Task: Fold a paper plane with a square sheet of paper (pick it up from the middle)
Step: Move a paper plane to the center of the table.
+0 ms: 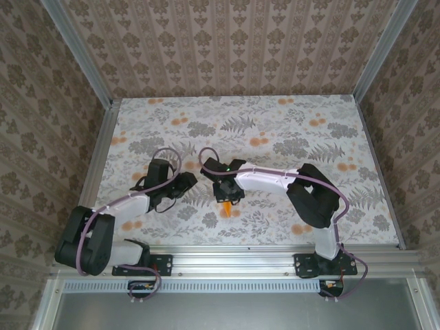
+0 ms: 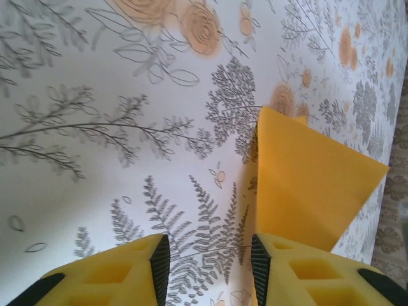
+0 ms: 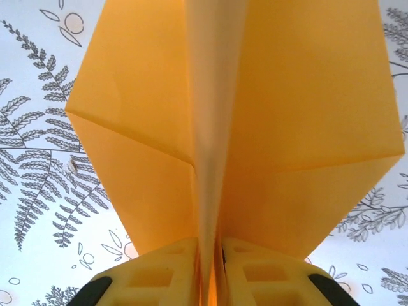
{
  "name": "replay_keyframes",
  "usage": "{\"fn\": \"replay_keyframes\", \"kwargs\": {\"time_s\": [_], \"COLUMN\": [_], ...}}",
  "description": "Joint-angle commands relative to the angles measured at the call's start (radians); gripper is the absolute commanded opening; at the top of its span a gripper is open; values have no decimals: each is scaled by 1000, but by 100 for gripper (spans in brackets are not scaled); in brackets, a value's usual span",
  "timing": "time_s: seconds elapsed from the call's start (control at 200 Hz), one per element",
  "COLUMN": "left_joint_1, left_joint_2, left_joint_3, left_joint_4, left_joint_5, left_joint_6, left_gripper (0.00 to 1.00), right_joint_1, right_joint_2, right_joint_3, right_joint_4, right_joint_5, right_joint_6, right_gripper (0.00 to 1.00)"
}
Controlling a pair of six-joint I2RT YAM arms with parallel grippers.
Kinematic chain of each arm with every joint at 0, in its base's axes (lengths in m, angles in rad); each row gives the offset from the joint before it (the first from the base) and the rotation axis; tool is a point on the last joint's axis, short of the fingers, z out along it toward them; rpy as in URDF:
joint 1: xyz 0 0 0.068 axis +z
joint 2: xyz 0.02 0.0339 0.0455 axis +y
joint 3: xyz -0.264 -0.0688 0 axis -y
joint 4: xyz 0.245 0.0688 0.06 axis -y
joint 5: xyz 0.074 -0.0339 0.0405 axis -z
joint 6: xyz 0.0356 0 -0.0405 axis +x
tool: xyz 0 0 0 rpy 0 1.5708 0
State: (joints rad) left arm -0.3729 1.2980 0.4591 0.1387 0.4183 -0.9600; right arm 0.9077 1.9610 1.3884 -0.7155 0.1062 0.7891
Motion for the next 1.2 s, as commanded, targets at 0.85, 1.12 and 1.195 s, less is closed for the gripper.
{"fn": "replay_keyframes", "kwargs": {"time_s": [0.85, 1.12, 1.195], "left_joint_1": [21, 22, 23], "left_joint_2": [-14, -15, -16], "left_joint_3": [-29, -27, -22], "left_joint_4": [-91, -102, -117], "left_joint_5": [-18, -19, -25], "left_joint_6": [60, 64, 70], "left_gripper": [49, 50, 50], "right_joint_1": [5, -8, -41], "right_joint_2": [137, 73, 44], "right_joint_3": [122, 173, 190], "right_joint_4": [-133, -183, -193], "right_joint_5": [75, 166, 189], "right_joint_6": [-45, -132, -181], "right_gripper": [7, 4, 5]}}
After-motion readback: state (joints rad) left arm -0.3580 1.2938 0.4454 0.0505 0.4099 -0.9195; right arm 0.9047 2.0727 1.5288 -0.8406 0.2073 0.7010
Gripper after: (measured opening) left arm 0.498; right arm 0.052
